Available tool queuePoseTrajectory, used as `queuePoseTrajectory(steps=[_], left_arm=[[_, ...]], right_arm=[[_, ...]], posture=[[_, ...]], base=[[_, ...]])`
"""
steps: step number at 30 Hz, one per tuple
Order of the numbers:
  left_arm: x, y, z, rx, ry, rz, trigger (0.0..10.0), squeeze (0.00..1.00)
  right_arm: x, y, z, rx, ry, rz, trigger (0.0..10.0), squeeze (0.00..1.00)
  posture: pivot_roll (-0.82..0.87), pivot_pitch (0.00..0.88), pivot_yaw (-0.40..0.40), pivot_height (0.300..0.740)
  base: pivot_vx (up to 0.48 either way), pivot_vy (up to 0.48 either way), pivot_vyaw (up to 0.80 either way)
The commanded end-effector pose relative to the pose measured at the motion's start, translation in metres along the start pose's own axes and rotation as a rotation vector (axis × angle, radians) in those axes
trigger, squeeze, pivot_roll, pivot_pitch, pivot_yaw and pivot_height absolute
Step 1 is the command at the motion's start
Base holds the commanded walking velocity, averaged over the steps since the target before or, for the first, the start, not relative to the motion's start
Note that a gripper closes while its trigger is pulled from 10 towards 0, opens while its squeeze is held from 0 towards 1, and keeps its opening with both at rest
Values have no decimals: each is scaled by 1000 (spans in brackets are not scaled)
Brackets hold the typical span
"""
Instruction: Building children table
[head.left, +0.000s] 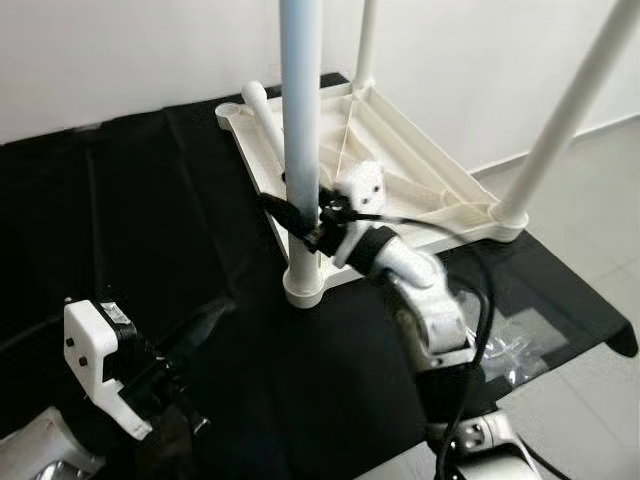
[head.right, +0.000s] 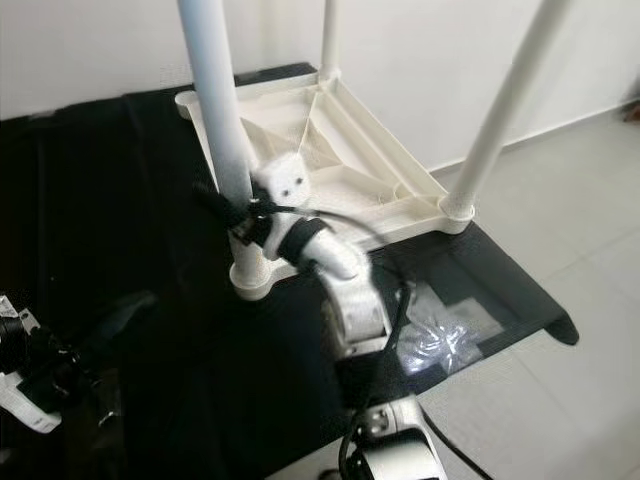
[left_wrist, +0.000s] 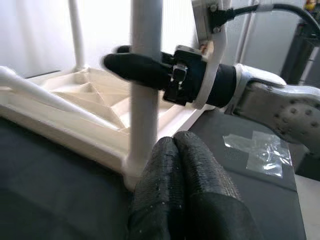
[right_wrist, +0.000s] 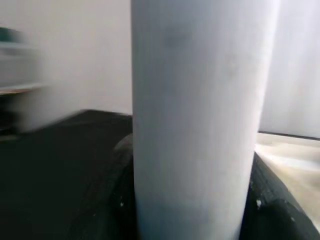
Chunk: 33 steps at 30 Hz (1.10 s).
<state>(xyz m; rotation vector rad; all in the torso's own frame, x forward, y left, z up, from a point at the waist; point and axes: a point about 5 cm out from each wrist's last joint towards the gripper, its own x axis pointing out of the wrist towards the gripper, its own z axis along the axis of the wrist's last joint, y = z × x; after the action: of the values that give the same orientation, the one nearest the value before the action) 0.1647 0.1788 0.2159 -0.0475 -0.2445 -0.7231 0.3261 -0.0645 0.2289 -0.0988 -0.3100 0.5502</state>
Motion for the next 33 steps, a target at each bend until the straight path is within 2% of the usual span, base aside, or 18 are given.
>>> queuePoseTrajectory(steps=[1,3,4,6,10,11,14,15,17,19,22,24,25,27,30,33], left_arm=[[0,-1,-3,-10,13,-13,10000,0],[0,-1,-3,-10,13,-13,10000,0],[2,0,-3,-10,8,-17,10000,0],[4,1,-1,-6,2,-21,10000,0],[2,0,-1,-5,3,-19,10000,0],[2,0,-1,-6,5,-18,10000,0],[2,1,0,-4,6,-18,10000,0],[2,1,0,-3,6,-19,10000,0],[3,1,0,-2,6,-19,10000,0],[2,0,0,-3,7,-18,10000,0],[2,-2,1,-7,9,-18,10000,0],[1,-3,1,-8,9,-17,10000,0],[1,-4,2,-7,11,-17,10000,0],[-1,-5,3,-5,18,-12,10000,0],[-6,-6,5,-3,35,5,10000,0],[-10,-7,6,3,48,19,10000,0]], right_arm=[[-23,5,-34,-36,160,-66,0,0],[-23,5,-34,-36,160,-66,0,0],[-21,16,-34,-21,142,-9,0,0],[-15,26,-34,0,135,49,0,0],[-15,31,-31,10,155,43,0,0],[-14,32,-28,21,150,59,10000,0],[-11,35,-23,27,132,124,10000,0],[-8,34,-18,64,114,183,10000,1000],[-7,33,-15,88,101,218,10000,1000],[-2,31,-5,150,58,361,10000,1000],[4,18,9,122,19,546,10000,1000],[5,15,12,114,16,590,10000,1000],[5,10,15,95,15,658,10000,24],[8,-4,20,49,30,776,10000,0],[11,-16,27,23,41,935,10000,0],[16,-21,32,22,41,994,10000,0]], posture=[[-26,199,3,740],[-26,199,3,740],[-21,192,3,740],[-10,195,-1,740],[-6,195,5,740],[1,200,8,740],[5,202,8,740],[6,205,8,740],[6,205,8,740],[10,209,7,740],[23,224,1,740],[23,224,1,740],[30,234,-2,740],[40,244,-4,740],[58,265,-5,740],[72,278,-8,740]], base=[[0,0,0],[0,0,0],[0,0,0],[0,0,0],[0,0,0],[0,0,0],[0,0,0],[0,0,0],[0,0,0],[0,0,0],[0,0,0],[0,0,0],[0,0,0],[0,0,0],[0,0,0],[0,0,0]])
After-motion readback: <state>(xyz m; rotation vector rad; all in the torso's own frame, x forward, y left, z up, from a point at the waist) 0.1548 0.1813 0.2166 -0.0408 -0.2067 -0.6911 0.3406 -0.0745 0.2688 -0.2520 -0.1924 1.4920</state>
